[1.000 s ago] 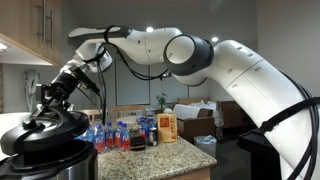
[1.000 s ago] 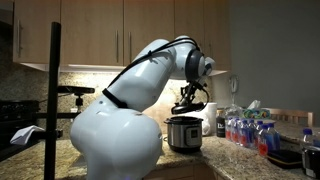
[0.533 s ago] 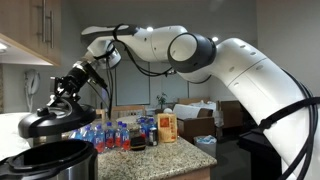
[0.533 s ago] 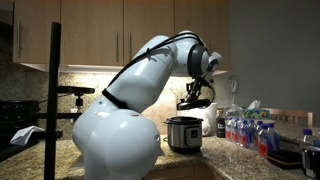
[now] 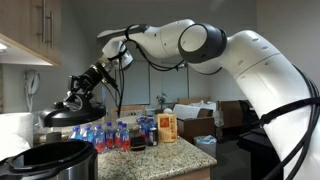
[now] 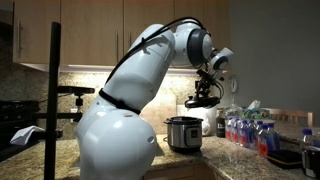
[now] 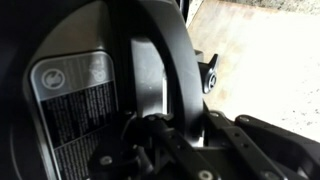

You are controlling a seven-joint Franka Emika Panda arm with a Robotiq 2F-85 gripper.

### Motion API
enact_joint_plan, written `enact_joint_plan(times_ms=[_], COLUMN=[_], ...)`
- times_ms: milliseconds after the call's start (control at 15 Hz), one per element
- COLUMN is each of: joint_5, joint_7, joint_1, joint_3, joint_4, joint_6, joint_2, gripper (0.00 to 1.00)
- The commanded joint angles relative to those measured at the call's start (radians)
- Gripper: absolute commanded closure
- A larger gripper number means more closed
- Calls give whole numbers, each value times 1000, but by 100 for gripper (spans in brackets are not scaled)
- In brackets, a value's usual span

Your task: Put the black lid on the rice cooker then remove it and place it on the counter.

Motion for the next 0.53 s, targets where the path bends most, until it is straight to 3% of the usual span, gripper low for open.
enact_joint_plan(times_ms=[0,467], joint_5=[96,255], joint_7=[-36,-91], joint_1=[-59,-43], joint_3=[3,-149], joint_4=[-243,-573], joint_6=[111,203], joint_2=[-176,-401], gripper=[100,100])
